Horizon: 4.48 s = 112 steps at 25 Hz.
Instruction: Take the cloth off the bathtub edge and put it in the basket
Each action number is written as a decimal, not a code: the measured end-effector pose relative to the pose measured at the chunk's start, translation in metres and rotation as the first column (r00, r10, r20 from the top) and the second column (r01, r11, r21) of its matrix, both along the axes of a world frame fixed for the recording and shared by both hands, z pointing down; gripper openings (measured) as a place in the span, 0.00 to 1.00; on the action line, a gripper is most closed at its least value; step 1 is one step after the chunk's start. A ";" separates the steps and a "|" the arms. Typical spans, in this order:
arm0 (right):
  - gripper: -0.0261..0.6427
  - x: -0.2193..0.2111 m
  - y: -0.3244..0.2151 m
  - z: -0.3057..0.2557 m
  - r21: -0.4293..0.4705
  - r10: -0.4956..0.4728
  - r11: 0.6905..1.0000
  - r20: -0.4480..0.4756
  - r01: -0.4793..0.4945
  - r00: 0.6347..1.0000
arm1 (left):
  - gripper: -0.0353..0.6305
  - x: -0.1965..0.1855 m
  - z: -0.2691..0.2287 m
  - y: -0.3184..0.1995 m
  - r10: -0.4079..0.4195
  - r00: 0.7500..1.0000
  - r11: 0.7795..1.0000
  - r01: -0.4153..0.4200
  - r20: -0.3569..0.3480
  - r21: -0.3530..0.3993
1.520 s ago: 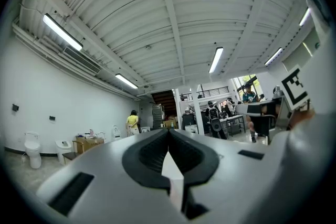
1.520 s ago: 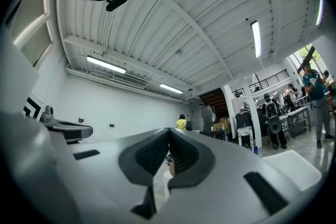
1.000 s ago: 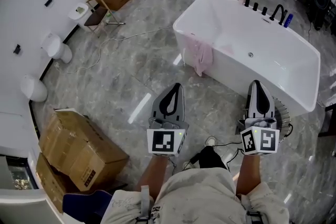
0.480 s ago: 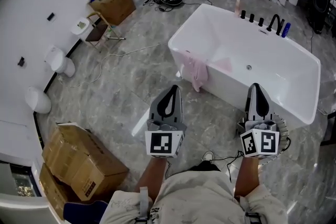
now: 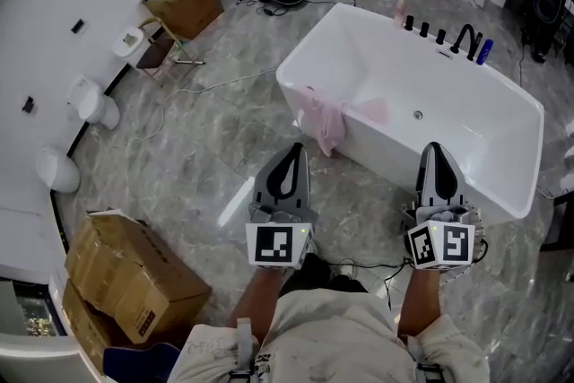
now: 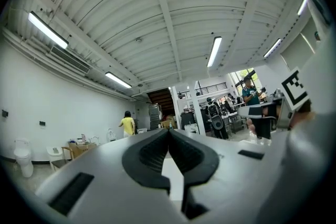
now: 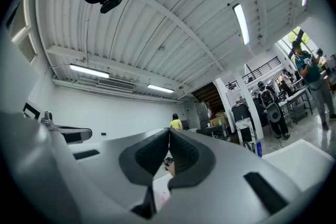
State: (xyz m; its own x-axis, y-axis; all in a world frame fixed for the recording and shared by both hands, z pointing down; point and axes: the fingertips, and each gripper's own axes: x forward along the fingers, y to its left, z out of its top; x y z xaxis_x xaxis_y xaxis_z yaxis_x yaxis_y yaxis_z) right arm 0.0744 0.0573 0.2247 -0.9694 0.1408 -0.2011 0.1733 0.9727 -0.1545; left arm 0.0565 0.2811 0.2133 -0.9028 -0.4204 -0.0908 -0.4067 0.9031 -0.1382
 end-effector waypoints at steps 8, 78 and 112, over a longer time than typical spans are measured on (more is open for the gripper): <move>0.02 -0.042 0.016 0.003 0.047 -0.007 0.999 -0.009 0.007 1.000 | 0.06 -0.046 0.015 0.012 0.000 1.000 0.999 0.000 -0.011 0.034; 0.02 -0.491 -0.079 0.042 0.022 0.003 1.000 -0.049 -0.002 0.999 | 0.06 -0.496 0.054 -0.099 0.028 0.996 0.995 -0.036 -0.079 -0.093; 0.02 -0.613 0.044 0.223 0.051 -0.093 0.990 -0.437 0.128 0.895 | 0.06 -0.574 0.385 -0.028 0.049 0.793 0.932 -0.254 -0.607 -0.257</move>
